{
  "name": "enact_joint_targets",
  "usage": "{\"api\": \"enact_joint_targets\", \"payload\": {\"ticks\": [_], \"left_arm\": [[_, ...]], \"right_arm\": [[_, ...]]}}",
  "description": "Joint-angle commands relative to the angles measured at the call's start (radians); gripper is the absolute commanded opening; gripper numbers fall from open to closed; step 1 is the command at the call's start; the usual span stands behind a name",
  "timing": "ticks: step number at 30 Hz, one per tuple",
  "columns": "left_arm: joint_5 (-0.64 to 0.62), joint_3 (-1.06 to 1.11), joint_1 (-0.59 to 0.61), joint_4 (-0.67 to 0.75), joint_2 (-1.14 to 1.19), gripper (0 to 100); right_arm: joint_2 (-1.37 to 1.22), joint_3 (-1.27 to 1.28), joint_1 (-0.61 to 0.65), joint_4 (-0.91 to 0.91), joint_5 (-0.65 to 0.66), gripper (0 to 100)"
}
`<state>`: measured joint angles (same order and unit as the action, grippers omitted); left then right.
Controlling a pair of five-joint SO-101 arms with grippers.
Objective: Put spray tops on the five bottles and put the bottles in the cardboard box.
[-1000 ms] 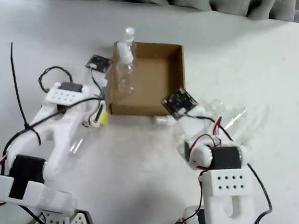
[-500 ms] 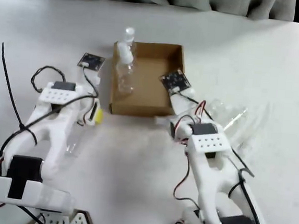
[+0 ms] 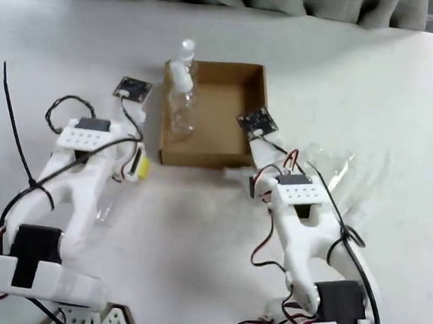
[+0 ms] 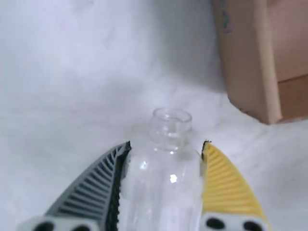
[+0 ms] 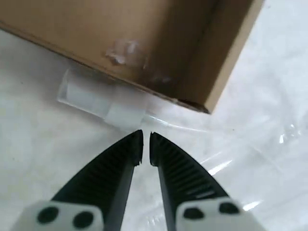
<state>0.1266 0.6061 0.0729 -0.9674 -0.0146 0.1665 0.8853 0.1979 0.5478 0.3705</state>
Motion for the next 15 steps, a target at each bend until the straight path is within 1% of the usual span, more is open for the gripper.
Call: {"api": "enact_joint_targets", "payload": {"ticks": [1, 3, 6, 12, 15], "left_arm": [[0.011, -0.023, -0.019, 0.014, -0.05, 2], [0.011, -0.023, -0.019, 0.014, -0.05, 2], [0.011, -0.023, -0.019, 0.012, -0.05, 2], [0.011, -0.026, -0.018, 0.012, -0.05, 2], [0.011, -0.026, -0.018, 0.012, -0.05, 2]], "right_arm": [[0.005, -0.072, -0.033, -0.012, -0.055, 2.0], [0.004, -0.097, -0.065, -0.015, -0.13, 2.0], [-0.008, -0.121, -0.085, -0.016, -0.189, 2.4], [-0.099, -0.14, 0.019, -0.027, -0.189, 2.4], [-0.133, -0.157, 0.039, -0.033, -0.187, 2.4]]}}
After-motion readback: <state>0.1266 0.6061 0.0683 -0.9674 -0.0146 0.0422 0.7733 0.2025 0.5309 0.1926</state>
